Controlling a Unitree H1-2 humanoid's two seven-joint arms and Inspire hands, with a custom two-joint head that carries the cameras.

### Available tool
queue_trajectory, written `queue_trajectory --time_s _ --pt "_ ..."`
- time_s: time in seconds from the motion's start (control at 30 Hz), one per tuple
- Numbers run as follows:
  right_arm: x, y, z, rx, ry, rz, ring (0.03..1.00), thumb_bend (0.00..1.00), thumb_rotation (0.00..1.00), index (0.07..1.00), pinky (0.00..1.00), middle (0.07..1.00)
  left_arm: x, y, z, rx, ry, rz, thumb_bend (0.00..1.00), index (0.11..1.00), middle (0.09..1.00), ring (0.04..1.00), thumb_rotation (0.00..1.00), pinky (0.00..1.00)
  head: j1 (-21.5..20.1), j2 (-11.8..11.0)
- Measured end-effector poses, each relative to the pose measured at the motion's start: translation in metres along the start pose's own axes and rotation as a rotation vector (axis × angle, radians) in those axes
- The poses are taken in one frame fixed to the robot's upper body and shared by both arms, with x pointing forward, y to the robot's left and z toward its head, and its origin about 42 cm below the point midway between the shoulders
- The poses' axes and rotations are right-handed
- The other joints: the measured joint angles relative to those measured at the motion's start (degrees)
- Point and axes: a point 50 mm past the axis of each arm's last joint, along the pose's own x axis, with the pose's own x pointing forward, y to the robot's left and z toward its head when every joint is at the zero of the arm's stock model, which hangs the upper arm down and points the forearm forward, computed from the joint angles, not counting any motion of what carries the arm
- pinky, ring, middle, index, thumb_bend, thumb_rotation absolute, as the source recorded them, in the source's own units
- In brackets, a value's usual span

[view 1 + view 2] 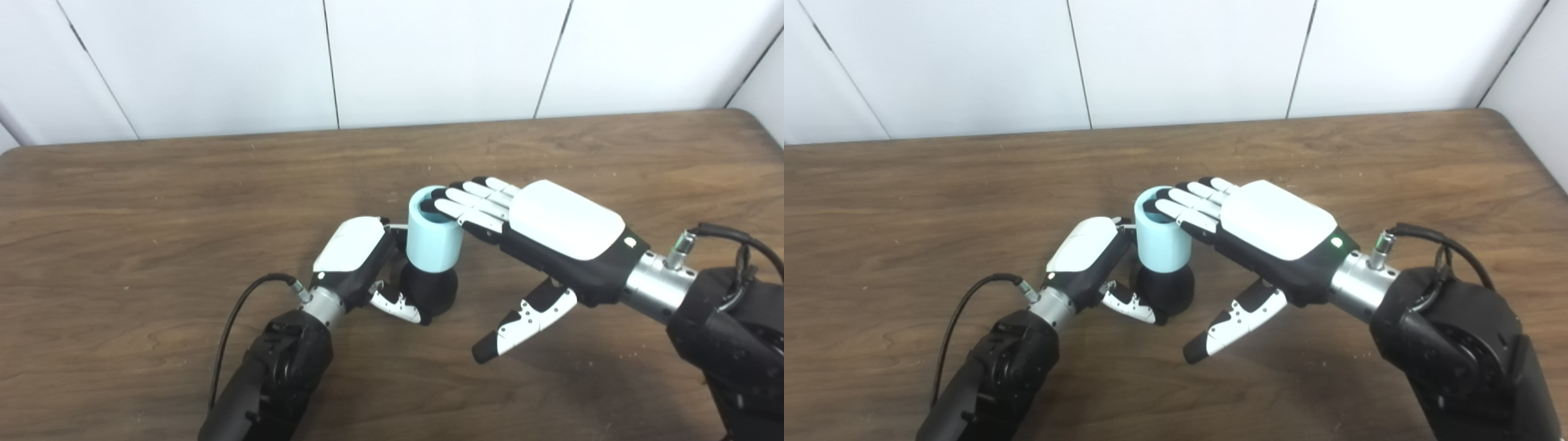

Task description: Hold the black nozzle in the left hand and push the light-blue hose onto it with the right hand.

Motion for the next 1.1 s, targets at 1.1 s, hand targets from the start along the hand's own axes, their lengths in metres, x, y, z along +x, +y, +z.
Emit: queue_trajectory --time_s 1.1 --pt "0.016 -0.009 0.006 -0.097 -0.054 -0.052 1.000 0.66 0.80 1.000 1.00 1.000 0.002 0.000 0.000 0.015 -0.008 -0.001 0.52 0.451 0.540 0.682 0.00 0.90 -0.62 -0.09"
